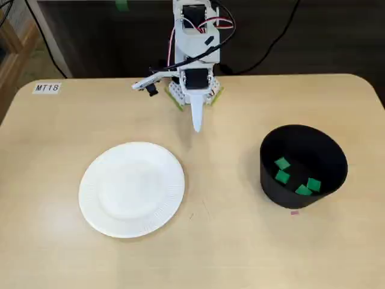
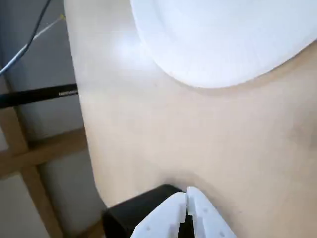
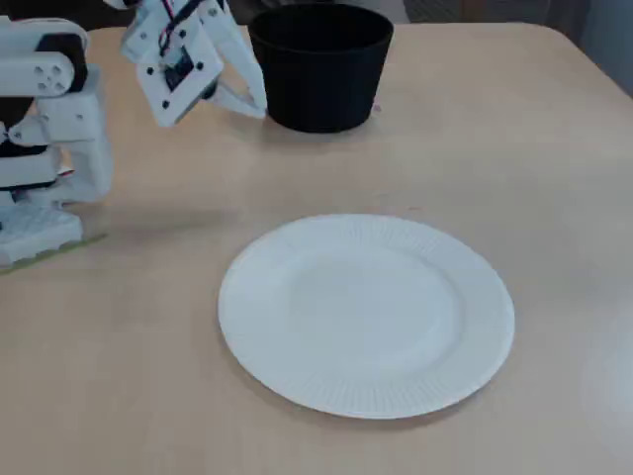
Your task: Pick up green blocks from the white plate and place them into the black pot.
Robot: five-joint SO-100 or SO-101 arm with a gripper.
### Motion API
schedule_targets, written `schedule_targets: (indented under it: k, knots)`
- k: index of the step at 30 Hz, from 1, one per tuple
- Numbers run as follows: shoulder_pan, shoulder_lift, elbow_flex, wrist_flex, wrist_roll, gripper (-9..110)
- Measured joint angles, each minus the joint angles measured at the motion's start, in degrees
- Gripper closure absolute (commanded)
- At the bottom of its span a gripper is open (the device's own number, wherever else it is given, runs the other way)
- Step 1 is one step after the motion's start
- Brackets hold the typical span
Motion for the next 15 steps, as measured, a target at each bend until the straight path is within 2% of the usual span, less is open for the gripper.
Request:
schedule_targets:
  k: [4,15]
  knots:
    - [-1.58,6.33,4.48,0.62,0.26,104]
    - [-3.96,7.47,11.60,0.70,0.09,104]
